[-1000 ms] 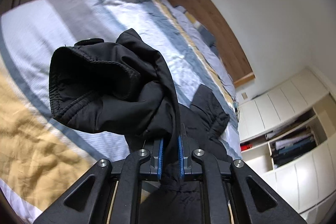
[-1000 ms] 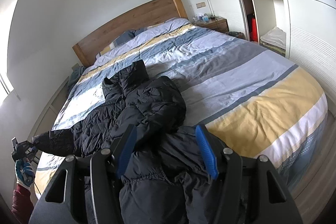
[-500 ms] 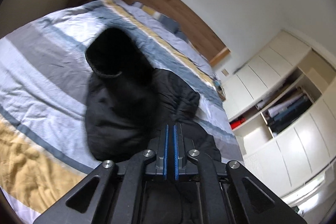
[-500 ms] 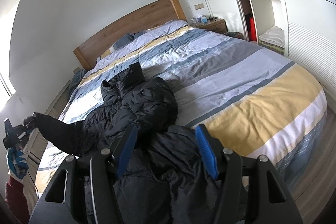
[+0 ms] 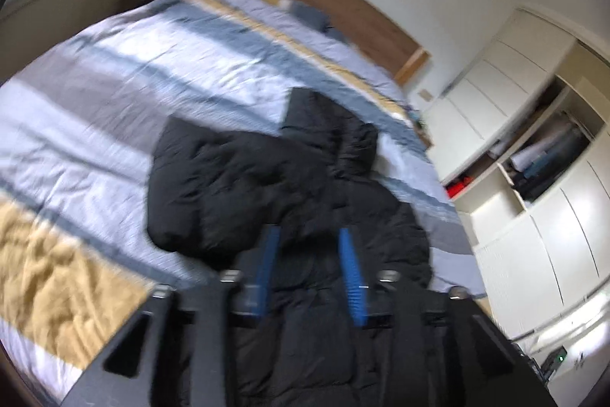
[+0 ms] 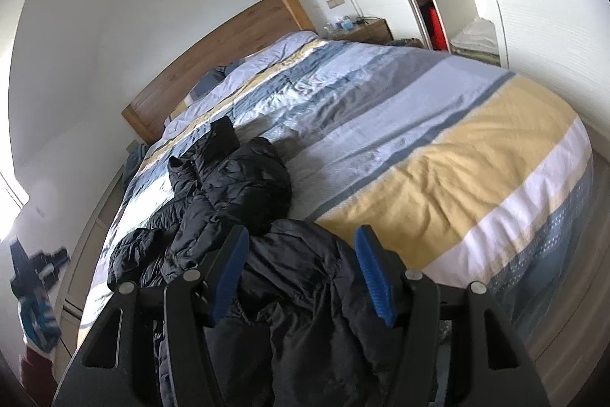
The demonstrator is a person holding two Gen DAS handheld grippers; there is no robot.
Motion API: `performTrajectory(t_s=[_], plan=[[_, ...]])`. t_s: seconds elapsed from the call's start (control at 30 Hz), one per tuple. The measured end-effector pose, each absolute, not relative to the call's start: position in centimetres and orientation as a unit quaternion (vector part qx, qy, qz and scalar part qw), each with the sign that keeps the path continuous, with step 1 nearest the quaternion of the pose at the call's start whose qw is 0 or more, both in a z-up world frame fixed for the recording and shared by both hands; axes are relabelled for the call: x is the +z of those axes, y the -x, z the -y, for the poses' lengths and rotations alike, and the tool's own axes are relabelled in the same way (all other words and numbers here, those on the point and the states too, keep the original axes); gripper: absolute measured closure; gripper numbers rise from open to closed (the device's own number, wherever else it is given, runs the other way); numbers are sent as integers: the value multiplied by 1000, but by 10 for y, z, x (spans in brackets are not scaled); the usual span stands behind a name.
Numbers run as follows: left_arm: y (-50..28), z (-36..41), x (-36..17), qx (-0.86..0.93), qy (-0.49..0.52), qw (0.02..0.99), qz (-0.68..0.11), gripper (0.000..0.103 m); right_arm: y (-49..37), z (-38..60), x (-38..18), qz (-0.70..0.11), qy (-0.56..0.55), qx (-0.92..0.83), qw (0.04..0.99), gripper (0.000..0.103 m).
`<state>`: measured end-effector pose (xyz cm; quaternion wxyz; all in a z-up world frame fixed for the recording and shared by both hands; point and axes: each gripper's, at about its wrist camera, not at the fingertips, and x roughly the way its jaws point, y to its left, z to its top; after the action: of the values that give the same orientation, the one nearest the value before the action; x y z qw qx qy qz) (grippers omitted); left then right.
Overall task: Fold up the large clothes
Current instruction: 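Lift the sleeve with the left tool and fold it across the coat body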
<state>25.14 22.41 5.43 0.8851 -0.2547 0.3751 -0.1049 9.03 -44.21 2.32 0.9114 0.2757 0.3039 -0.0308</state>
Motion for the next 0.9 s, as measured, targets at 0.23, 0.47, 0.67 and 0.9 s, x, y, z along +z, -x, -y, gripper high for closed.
performTrajectory(t_s=[0.23, 0.47, 0.67, 0.9], plan=[[-263, -267, 6, -59, 302, 863, -401, 57, -112, 424, 16, -329, -251, -22, 910, 46], [-281, -290, -20, -41, 301, 858, -413, 56, -165, 363, 16, -362, -181, 25, 914, 46], [-304, -313, -35, -27, 291, 861, -417, 56, -232, 271, 17, -386, -100, 106, 911, 46], [-344, -331, -50, -18, 273, 866, -417, 56, -319, 137, 12, -397, -20, 211, 893, 46]])
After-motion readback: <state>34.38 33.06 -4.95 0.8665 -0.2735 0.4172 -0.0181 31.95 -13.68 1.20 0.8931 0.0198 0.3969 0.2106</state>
